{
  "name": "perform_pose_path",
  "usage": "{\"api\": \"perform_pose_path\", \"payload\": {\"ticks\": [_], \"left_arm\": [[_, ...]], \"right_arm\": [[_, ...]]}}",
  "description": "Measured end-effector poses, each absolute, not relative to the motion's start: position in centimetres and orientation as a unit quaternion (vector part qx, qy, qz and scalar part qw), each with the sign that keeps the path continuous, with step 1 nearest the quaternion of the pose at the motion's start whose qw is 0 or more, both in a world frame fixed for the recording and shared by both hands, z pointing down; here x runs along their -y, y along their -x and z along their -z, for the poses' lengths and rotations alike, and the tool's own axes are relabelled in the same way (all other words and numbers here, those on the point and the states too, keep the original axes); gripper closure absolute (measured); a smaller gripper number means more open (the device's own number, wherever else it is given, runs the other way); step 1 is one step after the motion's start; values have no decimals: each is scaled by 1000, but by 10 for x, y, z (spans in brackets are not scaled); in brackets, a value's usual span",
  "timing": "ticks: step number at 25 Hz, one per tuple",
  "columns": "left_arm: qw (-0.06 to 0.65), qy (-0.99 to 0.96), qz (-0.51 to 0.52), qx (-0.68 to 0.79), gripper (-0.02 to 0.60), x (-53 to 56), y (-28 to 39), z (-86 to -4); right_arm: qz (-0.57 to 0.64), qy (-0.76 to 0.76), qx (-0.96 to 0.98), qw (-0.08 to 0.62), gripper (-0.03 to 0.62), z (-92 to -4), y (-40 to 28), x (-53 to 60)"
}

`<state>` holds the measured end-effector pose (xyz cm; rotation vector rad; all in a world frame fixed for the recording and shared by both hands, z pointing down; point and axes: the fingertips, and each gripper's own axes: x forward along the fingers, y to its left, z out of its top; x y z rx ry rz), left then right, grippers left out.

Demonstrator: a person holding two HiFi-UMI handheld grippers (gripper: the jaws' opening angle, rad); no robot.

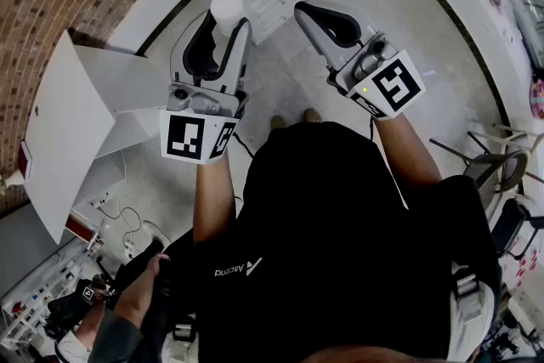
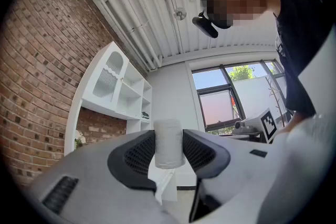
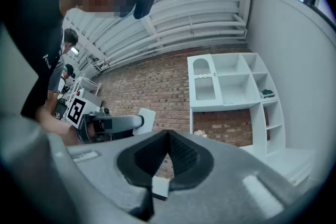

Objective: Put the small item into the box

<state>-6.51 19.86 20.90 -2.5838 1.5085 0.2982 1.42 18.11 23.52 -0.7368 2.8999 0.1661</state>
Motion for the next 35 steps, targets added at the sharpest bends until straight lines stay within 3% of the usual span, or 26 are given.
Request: {"api": "perform_pose_path", "payload": {"ticks": [21, 35], "left_arm": [[70, 868, -114, -478, 417, -183, 124, -210], [64, 878, -113, -461, 417, -139, 138, -219]], "right_arm": [[-56, 271, -959, 62, 594, -243, 42, -169], [-58, 302, -950, 57, 594, -251, 43, -128]]}}
